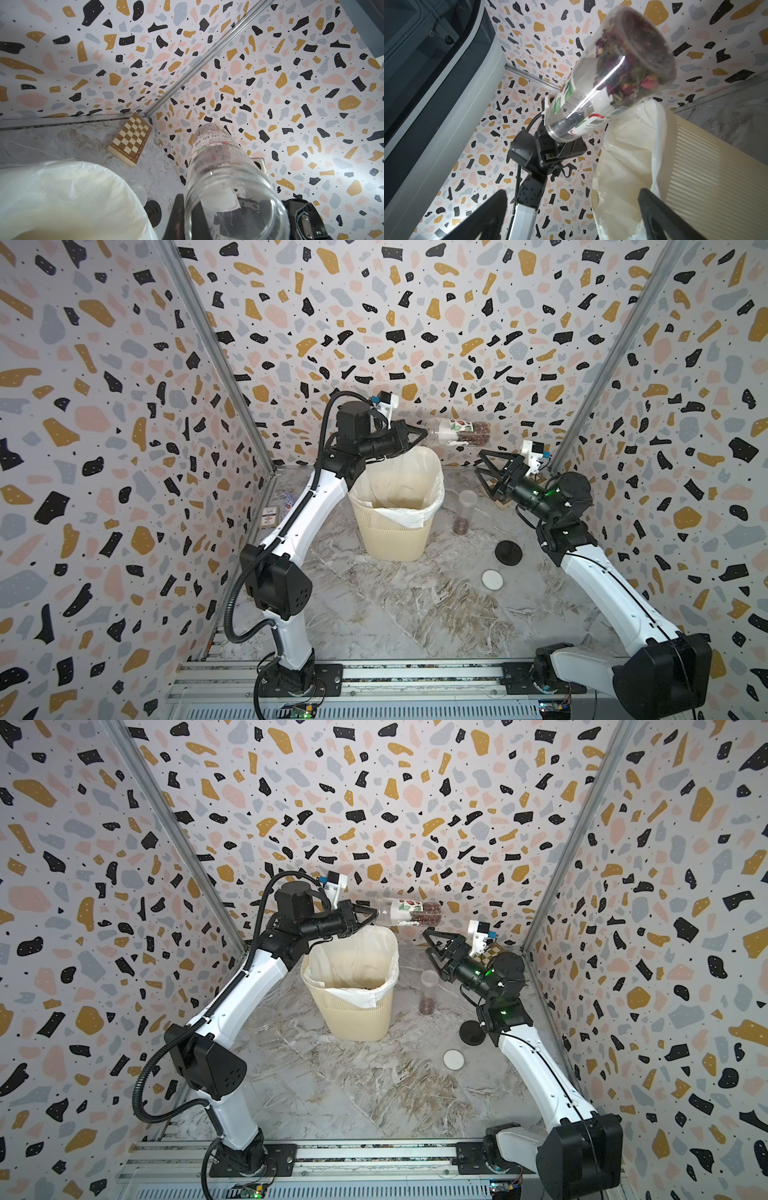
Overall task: Empty the moldy dried flower tea in the jars
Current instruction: Pour the moldy dried flower tea into the trash bin.
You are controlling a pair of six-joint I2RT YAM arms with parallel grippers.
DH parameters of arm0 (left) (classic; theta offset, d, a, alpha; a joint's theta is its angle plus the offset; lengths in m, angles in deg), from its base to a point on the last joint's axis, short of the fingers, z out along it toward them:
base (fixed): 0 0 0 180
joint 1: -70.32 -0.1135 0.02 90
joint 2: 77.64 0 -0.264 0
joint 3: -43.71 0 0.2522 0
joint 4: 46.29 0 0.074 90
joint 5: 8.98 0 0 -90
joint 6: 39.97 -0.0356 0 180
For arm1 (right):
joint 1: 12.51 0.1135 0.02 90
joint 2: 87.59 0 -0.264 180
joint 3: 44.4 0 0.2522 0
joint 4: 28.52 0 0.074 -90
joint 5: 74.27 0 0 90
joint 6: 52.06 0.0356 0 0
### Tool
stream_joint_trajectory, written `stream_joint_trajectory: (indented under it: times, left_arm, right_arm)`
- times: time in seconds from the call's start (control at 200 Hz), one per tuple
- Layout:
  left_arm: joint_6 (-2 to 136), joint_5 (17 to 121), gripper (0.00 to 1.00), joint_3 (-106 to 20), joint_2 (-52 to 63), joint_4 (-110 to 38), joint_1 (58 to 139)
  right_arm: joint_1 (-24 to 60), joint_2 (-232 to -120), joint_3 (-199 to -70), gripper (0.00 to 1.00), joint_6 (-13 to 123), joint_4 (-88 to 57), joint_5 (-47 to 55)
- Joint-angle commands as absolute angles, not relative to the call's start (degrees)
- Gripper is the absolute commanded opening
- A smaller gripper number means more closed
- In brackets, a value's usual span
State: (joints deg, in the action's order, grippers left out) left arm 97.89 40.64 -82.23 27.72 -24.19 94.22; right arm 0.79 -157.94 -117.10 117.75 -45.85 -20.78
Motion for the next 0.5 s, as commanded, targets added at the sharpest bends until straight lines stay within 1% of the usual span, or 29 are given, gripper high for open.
stream_joint_trajectory:
  times: [0.0,0.095,0.22,0.325,0.496]
  left_arm:
    - [102.55,38.65,0.00,-80.89,24.77,-33.40,95.25]
    - [104.70,38.66,0.00,-79.03,24.20,-36.69,95.84]
    - [105.75,39.05,0.00,-76.64,23.06,-38.49,96.29]
    - [106.15,39.43,0.00,-74.42,22.23,-39.45,96.51]
    - [107.57,39.56,0.00,-70.27,20.51,-41.90,96.69]
  right_arm:
    - [1.49,-159.49,-118.50,1.00,122.16,-55.53,-17.71]
    - [2.43,-161.92,-120.19,1.00,122.27,-56.91,-16.21]
    - [2.88,-164.84,-120.85,1.00,124.88,-64.32,-14.74]
    - [3.01,-166.83,-122.27,1.00,126.04,-67.76,-13.78]
    - [3.05,-169.32,-124.65,1.00,126.77,-70.14,-12.24]
